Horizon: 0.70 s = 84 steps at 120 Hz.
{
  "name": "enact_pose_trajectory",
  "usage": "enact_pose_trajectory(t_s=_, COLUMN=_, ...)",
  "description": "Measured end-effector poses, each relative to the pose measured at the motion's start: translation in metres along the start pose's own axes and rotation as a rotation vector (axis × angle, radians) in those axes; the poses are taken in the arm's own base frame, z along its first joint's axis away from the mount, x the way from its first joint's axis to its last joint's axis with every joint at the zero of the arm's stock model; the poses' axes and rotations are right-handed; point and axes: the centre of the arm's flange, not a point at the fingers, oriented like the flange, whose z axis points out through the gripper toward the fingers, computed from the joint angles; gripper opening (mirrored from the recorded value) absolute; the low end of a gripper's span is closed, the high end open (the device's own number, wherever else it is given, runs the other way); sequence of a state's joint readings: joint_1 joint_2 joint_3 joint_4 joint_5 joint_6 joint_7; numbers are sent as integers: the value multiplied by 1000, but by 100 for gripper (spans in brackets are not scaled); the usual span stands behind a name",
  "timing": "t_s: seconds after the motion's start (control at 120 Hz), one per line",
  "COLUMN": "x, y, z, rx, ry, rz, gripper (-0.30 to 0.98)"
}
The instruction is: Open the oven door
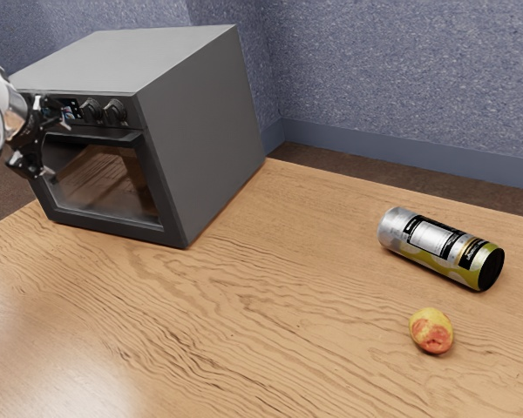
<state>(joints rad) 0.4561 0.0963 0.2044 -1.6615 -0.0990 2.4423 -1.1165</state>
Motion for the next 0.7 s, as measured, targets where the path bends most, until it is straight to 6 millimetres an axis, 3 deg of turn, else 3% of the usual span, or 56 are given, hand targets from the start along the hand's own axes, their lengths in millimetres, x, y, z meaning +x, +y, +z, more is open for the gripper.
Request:
enact_pose_trajectory(t_s=0.242, x=-3, y=-6, z=25, rx=25, ry=-6, rz=-6, gripper=68)
enact_pose_trajectory(t_s=0.308, x=-2, y=-14, z=19, rx=29, ry=-10, rz=-16, gripper=68)
enact_pose_trajectory(t_s=0.442, x=1, y=-69, z=-8, rx=66, ry=-33, rz=-61, gripper=68)
enact_pose_trajectory(t_s=0.558, x=-17, y=-127, z=-35, rx=92, ry=-79, rz=-89, gripper=68)
enact_pose_trajectory(t_s=0.7, x=-43, y=-220, z=-108, rx=31, ry=-106, rz=-127, gripper=68)
